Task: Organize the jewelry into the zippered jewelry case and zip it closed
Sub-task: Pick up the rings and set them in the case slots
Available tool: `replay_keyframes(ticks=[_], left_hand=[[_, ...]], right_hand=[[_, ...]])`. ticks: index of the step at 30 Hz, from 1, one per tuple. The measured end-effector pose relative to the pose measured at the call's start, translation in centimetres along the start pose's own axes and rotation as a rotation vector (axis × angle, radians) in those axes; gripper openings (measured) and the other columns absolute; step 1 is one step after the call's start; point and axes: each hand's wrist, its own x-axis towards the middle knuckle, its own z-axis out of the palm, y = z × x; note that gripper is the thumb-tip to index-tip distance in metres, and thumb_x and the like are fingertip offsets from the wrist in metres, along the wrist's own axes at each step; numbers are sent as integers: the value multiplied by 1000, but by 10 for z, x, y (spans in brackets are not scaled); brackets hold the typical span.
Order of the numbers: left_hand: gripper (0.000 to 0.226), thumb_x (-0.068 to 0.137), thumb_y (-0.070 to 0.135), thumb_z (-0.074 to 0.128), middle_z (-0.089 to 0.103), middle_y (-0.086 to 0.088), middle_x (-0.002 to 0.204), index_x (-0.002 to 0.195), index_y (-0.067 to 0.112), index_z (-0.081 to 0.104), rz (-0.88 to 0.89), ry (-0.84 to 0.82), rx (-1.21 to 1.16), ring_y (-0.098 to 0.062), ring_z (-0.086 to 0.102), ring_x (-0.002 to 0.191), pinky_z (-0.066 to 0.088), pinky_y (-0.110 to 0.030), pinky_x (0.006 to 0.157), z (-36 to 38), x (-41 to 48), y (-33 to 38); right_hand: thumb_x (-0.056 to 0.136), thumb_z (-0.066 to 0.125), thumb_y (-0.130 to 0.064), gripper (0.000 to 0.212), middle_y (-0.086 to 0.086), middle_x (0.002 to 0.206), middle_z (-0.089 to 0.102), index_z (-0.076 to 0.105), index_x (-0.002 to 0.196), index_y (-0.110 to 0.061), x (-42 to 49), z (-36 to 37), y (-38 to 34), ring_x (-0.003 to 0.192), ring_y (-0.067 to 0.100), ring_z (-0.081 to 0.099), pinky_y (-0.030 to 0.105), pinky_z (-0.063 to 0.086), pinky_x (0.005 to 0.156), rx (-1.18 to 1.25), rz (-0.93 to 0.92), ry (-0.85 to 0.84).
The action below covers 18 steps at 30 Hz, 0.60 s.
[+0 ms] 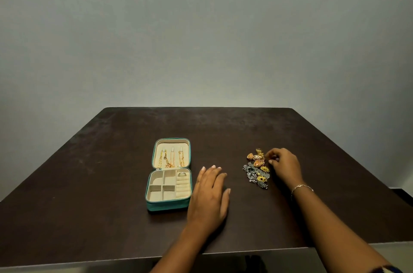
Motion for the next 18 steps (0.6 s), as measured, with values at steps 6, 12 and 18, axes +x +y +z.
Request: replay_keyframes(ticks=[6, 12, 18], left_hand=[[33, 83, 29, 45, 65, -8, 108, 107, 11, 58, 52, -6, 6, -14, 47, 112, 29, -33, 106, 6, -4, -2], [37, 82, 33, 42, 65, -4, 108, 104, 11, 64, 4, -100, -28, -16, 59, 108, 48, -23, 87, -1, -4, 3], [38, 81, 33, 42, 66, -3, 105, 102, 12, 65, -11, -131, -48, -14, 58, 106, 49, -21, 84, -4, -5, 5]], right_hand=[[84, 64, -25, 8, 1, 102, 56, 67, 91, -22, 6, 5, -2, 102, 20, 54, 36, 48, 83, -99, 32, -22], [83, 66, -23, 3, 0, 99, 55, 63, 81, -22, 6, 10, -4, 105, 21, 49, 36, 44, 81, -111, 96, 7], [83, 65, -27, 3, 1, 100, 59, 63, 81, -25, 10, 11, -2, 104, 22, 50, 35, 45, 79, -69, 106, 26]])
